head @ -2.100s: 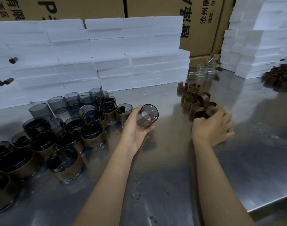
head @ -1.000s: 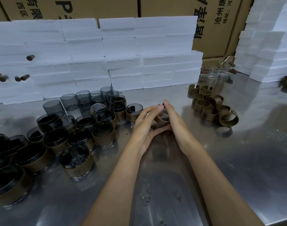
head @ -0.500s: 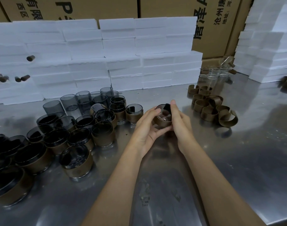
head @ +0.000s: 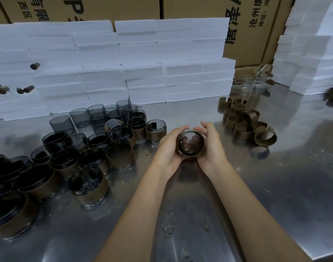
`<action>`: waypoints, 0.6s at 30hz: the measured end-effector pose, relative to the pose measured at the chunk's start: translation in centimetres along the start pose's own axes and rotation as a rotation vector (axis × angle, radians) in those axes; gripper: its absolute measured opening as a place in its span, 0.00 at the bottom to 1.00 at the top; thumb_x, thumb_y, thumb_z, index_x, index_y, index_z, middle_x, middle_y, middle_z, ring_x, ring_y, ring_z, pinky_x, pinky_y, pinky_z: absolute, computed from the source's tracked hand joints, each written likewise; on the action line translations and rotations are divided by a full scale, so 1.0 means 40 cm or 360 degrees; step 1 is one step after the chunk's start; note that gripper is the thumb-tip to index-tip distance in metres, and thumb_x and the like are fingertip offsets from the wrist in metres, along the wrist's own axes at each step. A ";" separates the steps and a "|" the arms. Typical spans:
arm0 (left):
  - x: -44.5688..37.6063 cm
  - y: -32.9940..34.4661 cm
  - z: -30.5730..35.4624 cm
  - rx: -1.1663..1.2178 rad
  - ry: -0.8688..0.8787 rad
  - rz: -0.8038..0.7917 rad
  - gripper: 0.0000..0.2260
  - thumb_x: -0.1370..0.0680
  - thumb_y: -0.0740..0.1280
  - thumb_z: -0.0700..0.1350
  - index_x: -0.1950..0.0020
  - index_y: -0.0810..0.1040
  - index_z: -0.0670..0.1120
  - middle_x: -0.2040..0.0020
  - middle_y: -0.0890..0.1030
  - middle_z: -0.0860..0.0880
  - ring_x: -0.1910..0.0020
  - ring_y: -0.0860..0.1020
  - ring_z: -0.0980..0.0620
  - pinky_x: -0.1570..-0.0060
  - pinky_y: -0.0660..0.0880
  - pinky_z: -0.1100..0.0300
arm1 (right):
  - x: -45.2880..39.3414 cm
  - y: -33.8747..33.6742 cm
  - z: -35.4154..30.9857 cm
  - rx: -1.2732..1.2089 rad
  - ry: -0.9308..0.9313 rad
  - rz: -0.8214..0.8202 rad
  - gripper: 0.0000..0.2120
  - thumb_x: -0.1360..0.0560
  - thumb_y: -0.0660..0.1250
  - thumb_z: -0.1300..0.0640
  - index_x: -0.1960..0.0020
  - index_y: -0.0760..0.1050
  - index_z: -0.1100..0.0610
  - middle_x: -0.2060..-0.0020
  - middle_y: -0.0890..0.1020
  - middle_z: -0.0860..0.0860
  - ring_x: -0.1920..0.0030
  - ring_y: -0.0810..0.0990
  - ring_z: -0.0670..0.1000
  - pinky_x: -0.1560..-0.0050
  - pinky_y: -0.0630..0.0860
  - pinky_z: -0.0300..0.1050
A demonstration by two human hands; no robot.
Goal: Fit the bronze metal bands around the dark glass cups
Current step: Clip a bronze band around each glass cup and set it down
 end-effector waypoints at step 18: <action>0.018 -0.017 0.000 -0.0198 0.0353 0.0445 0.21 0.19 0.69 0.49 0.71 0.69 0.47 0.77 0.71 0.55 0.79 0.70 0.58 0.76 0.68 0.69 | 0.003 0.011 0.006 0.0119 -0.0169 0.0046 0.13 0.27 0.75 0.53 0.59 0.72 0.57 0.71 0.71 0.52 0.63 0.73 0.57 0.61 0.75 0.50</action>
Point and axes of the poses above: each hand's wrist, its own x-axis away from the middle knuckle, its own y-axis out of the palm, z = x × y, the point moved 5 cm from there along -x, towards the middle knuckle
